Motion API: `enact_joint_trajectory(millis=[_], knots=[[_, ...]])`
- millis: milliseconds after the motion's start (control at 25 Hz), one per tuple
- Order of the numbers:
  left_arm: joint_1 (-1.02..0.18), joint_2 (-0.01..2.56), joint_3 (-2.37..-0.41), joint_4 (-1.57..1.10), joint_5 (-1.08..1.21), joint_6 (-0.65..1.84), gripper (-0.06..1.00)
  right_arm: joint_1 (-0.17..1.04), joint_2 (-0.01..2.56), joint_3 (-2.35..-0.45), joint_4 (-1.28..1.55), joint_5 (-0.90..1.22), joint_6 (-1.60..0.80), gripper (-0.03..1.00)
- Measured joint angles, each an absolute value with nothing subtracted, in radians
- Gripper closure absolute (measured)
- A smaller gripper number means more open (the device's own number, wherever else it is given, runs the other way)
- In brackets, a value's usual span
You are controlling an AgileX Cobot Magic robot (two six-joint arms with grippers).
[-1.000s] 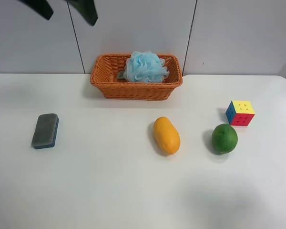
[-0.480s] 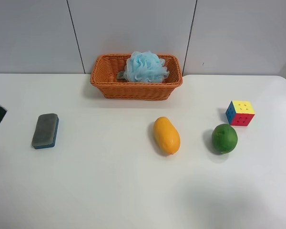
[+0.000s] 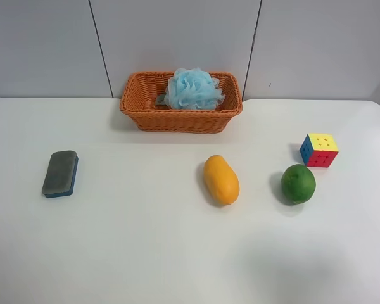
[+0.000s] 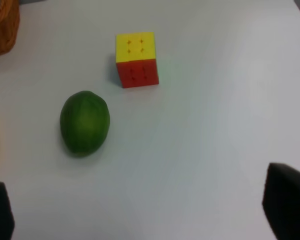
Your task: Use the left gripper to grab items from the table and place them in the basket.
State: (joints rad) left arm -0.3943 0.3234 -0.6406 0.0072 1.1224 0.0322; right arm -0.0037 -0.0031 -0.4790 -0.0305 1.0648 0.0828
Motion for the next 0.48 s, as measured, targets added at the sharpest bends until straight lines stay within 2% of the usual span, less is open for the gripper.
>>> enact_joint_trajectory(millis=[280,480], knots=[[-0.231,0.148,-0.528,-0.021,1.092,0.065,-0.05,-0.004,-0.003,-0.479,-0.031,1.065,0.083,-0.02],[-0.121,0.053,-0.517,-0.061,1.071,0.129,-0.05,-0.004,-0.003,-0.479,-0.031,1.065,0.083,-0.02]])
